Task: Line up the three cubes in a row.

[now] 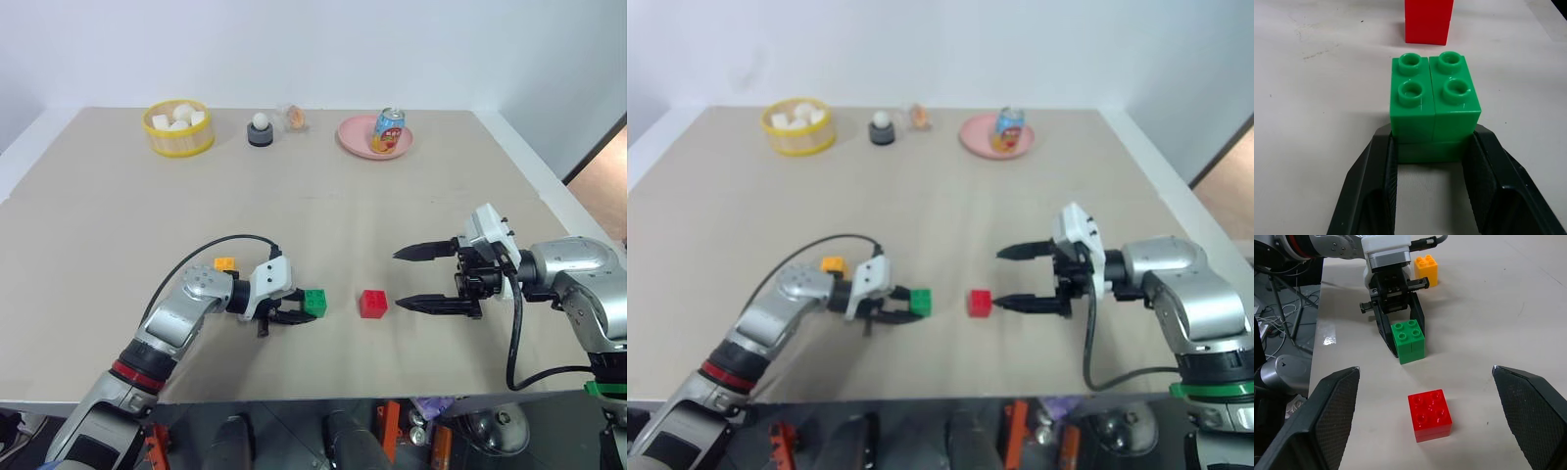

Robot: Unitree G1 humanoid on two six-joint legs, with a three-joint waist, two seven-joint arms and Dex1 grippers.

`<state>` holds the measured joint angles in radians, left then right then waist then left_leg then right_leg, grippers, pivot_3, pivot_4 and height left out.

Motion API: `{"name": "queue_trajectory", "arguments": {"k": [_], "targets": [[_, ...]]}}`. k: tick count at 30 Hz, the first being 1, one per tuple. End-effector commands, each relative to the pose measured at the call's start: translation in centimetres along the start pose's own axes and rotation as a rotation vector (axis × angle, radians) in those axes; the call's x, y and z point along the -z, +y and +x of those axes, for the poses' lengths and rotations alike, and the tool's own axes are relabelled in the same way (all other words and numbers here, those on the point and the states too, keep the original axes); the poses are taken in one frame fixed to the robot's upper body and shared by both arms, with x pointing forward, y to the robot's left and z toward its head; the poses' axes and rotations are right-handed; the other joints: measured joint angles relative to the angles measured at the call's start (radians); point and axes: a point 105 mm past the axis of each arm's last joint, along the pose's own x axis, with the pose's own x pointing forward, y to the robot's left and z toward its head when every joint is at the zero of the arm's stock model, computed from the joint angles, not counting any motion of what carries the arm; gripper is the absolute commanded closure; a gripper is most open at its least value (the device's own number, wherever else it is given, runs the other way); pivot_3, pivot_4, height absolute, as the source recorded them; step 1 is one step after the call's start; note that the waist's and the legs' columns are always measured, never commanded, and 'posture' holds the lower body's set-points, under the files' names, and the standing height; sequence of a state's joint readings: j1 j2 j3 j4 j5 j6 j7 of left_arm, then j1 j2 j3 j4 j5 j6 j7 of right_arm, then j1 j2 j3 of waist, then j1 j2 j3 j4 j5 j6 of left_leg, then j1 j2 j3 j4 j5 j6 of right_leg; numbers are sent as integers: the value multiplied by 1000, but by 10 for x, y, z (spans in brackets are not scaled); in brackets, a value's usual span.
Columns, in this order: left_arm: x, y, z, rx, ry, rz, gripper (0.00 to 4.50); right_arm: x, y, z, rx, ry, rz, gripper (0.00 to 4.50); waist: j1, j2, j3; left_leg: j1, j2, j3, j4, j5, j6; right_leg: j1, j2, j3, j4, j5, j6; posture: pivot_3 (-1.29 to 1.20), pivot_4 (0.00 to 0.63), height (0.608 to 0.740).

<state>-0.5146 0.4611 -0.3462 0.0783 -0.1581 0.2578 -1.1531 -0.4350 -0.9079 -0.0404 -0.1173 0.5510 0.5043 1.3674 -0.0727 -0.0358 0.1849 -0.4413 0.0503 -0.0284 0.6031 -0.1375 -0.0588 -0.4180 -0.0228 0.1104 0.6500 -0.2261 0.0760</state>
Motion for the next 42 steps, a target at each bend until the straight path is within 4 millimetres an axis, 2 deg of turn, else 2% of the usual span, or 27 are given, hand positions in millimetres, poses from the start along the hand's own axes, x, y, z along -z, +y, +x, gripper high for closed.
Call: {"name": "queue_trajectory", "arguments": {"k": [1, 6, 8, 14, 17, 27, 36, 42], "targets": [[-4, 2, -4, -5, -8, 27, 3208, -12, -2, -2, 7, -18, -49, 0, 0, 0, 0, 0, 0, 0, 0, 0, 0, 0, 0, 0, 0, 0, 0, 0, 150, 740], [-4, 1, -3, -3, -11, 30, 3208, -12, -3, -2, 10, -18, -52, 0, 0, 0, 0, 0, 0, 0, 0, 0, 0, 0, 0, 0, 0, 0, 0, 0, 150, 740], [-4, 4, -4, -19, -14, 11, 2136, -12, -3, -2, 12, -19, -53, 0, 0, 0, 0, 0, 0, 0, 0, 0, 0, 0, 0, 0, 0, 0, 0, 0, 150, 740], [-6, 7, -5, -31, -10, 25, 96, -13, -5, -2, 15, -22, -55, 0, 0, 0, 0, 0, 0, 0, 0, 0, 0, 1, 0, 0, 0, 0, 0, 0, 150, 740], [-9, 3, -6, -1, -24, 8, 39, -14, -6, -3, 18, -24, -54, 0, 0, 0, 0, 1, 0, 0, 1, 0, 0, 1, 0, 0, 0, 0, 0, 0, 150, 740], [-10, 10, -15, -62, -4, 28, 39, -19, -9, -3, 18, -35, -60, 0, 0, 0, 0, 1, 0, 0, 0, 0, 0, 1, 0, 0, 0, 0, 0, 0, 150, 740], [-18, 1, -52, -95, -22, -25, 39, -24, -12, -7, 22, -38, -66, 0, -1, 0, 0, 1, 0, 0, 0, 0, 0, 1, 0, 0, 0, 0, 0, 0, 150, 740], [-46, -2, -86, -191, -124, -96, 39, -25, -13, -9, 23, -34, -67, 0, -2, 0, 0, 1, 0, 0, 0, 0, 0, 1, 0, 0, 0, 0, 0, 0, 150, 740]]}}
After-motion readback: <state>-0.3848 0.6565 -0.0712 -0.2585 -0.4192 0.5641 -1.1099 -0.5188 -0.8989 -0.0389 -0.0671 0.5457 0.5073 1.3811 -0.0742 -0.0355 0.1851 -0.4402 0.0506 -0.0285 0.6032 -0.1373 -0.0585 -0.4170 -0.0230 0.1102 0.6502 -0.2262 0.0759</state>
